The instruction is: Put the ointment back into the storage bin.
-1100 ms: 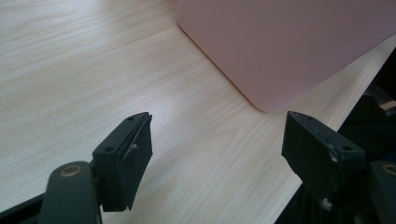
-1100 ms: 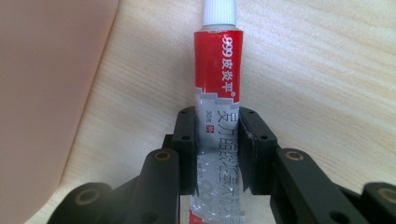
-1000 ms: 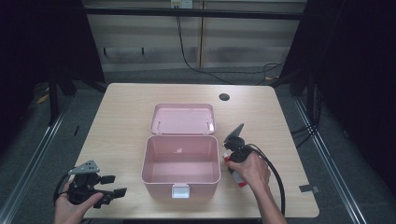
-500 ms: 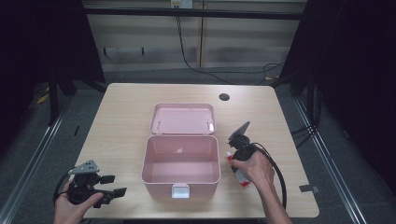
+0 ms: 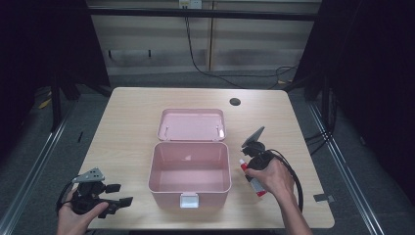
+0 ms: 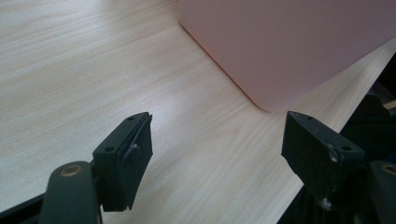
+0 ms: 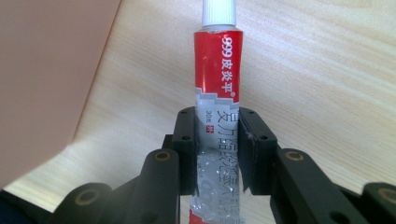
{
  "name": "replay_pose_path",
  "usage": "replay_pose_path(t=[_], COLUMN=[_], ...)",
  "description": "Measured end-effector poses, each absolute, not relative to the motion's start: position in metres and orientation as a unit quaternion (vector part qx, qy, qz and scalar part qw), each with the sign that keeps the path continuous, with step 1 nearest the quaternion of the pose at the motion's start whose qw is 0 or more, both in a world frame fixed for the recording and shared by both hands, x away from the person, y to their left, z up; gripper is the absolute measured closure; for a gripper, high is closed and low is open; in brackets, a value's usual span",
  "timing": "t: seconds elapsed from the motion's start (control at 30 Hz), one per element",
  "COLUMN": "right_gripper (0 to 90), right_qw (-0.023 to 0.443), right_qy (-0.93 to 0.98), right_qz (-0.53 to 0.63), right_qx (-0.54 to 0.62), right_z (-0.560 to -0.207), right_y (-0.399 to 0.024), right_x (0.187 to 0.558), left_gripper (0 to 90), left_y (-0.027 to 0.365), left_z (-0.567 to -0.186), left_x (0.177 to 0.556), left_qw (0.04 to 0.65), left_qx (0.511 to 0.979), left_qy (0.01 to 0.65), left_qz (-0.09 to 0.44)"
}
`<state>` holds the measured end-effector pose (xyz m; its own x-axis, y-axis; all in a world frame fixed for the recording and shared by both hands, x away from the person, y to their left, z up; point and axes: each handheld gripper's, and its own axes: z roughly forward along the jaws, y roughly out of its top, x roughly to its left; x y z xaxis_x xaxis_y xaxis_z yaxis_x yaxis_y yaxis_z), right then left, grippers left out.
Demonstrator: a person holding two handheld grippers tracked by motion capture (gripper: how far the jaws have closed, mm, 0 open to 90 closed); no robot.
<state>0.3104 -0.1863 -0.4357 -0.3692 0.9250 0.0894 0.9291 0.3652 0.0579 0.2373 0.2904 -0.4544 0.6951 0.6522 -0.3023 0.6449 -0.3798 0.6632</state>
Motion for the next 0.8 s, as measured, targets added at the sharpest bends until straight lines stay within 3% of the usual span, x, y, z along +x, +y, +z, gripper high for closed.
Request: replay_pose_path(t=[0.8], right_gripper=[70.7], right_qw=[0.028], right_qy=[-0.854], right_qz=[-0.074], right_qx=[-0.515], right_z=[-0.395], right_y=[-0.199], right_x=[0.294], left_gripper=[24.4], left_y=[0.29], left_z=[-0.455], left_x=[0.237], left_qw=[0.392], left_qx=[0.832], left_qy=[0.392], left_qz=[0.009])
